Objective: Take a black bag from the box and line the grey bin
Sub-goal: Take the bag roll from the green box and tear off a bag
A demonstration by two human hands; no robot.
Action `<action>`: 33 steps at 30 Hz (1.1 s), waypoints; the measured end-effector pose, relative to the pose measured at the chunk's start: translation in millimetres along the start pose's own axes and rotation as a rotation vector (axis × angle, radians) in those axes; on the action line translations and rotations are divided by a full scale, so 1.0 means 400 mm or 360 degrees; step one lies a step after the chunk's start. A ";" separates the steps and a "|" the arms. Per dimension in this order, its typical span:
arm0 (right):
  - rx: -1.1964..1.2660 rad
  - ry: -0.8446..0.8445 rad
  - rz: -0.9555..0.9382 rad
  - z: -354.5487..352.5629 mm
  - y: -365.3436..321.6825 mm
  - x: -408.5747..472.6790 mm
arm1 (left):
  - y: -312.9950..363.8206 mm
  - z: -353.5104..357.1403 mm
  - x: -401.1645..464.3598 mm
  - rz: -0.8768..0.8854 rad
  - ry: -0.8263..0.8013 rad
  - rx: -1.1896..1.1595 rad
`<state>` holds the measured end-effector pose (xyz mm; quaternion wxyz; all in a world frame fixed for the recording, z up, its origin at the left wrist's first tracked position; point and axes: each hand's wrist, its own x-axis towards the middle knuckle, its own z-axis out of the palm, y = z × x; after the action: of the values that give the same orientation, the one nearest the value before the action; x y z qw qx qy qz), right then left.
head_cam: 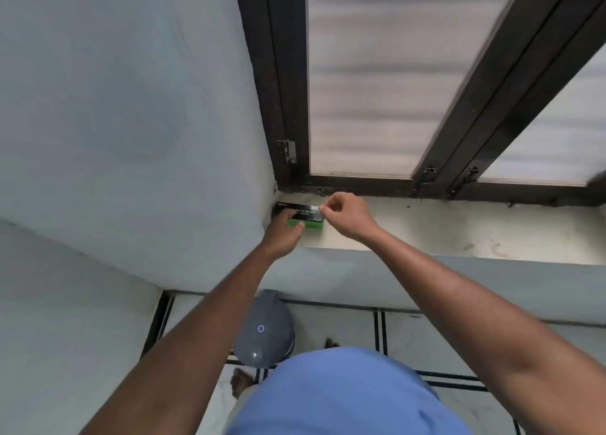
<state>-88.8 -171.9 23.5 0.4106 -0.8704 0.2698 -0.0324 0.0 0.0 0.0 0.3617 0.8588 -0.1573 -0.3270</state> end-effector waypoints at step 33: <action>0.0032 -0.0130 0.0067 0.050 0.117 0.031 | 0.161 -0.003 -0.012 0.0153 0.0072 -0.0209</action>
<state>-93.3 -188.4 -26.1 0.4306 -0.8610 0.2707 0.0092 -4.8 -41.3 49.2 0.4362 0.8318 -0.1684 -0.2993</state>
